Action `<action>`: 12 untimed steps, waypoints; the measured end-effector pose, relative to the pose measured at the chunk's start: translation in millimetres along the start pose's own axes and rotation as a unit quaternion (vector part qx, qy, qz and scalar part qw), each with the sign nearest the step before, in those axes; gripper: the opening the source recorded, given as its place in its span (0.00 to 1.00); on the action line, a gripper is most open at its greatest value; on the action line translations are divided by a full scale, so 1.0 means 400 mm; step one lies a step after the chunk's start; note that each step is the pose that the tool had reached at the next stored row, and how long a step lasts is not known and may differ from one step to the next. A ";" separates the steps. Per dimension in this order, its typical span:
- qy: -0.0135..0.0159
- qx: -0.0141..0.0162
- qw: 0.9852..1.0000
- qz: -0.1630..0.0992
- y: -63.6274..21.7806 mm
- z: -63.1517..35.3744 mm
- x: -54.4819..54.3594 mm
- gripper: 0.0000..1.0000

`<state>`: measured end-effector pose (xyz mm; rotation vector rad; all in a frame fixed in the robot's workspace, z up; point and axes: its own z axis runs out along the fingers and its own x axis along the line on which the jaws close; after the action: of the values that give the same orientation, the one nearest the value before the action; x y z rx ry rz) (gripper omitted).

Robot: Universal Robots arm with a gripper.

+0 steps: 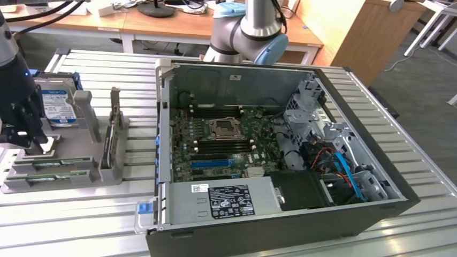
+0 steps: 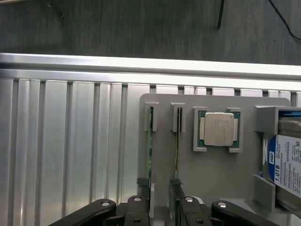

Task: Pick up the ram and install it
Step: 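Pick up the ram and move it above insertion slot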

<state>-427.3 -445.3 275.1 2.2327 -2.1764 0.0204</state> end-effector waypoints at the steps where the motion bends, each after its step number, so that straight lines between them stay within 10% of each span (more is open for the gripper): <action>1: 0.000 0.000 1.000 0.000 0.000 0.004 0.000 0.31; 5: 0.000 0.000 1.000 0.000 0.000 0.045 -0.001 0.31; 12: 0.000 0.000 1.000 0.000 0.000 0.046 -0.001 0.31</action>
<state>-427.3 -445.4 256.7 2.2327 -2.1765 0.0204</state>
